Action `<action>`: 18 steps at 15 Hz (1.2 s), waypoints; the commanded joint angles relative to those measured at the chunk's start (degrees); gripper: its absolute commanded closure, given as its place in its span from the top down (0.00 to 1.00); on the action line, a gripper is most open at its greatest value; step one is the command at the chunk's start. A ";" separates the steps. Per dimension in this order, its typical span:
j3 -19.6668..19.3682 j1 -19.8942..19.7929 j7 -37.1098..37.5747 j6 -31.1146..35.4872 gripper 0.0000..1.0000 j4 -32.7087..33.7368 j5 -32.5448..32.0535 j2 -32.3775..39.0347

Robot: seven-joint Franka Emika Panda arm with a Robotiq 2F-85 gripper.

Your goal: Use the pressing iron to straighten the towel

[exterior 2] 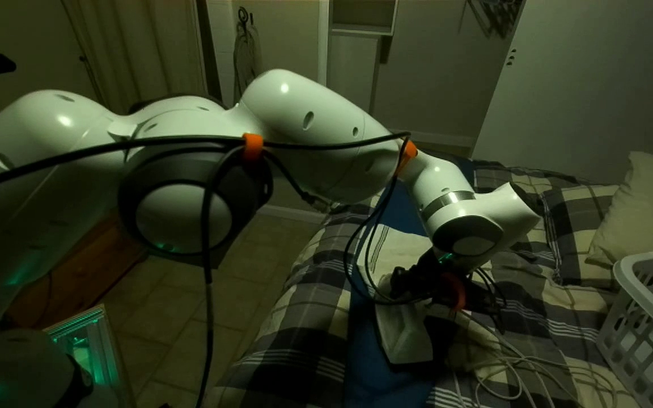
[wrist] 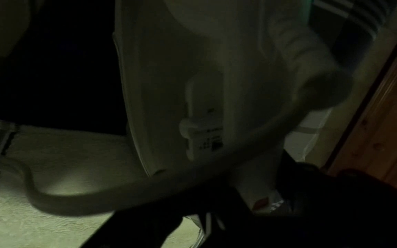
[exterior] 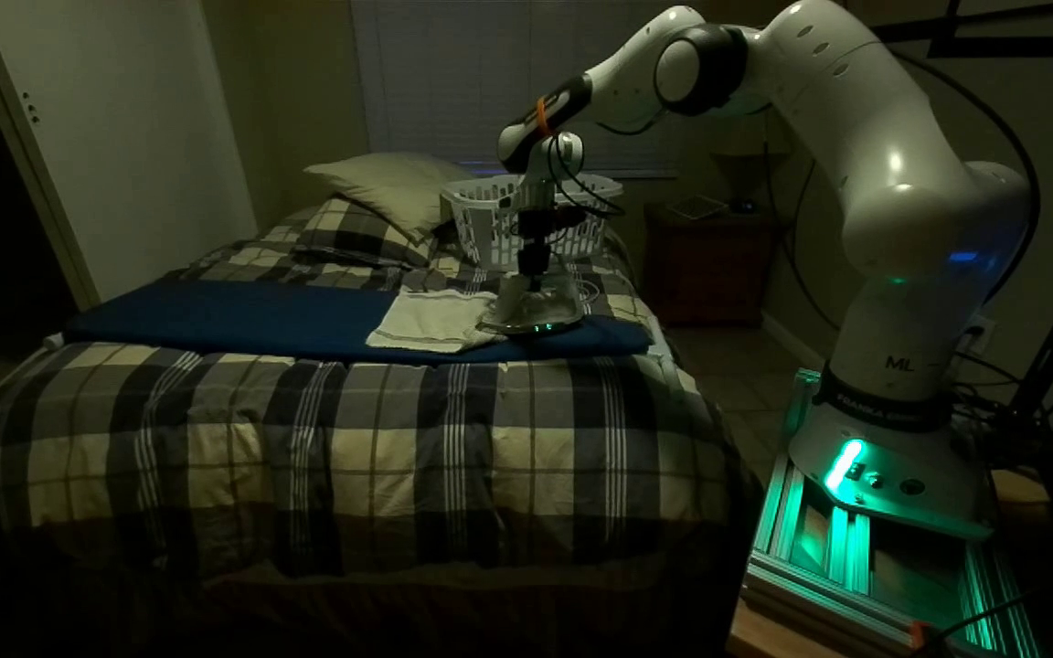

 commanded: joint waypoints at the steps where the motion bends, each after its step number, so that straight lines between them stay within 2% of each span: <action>1: 0.69 0.39 -0.23 -4.21 0.12 -0.95 -0.18 -0.82; 15: 0.79 0.28 -0.50 -13.04 0.12 1.15 0.22 -0.67; 16: 0.93 0.17 -1.08 -12.55 0.12 -2.50 0.49 -3.26; 18: 0.98 0.26 -1.34 -13.25 0.11 -3.95 0.48 -4.31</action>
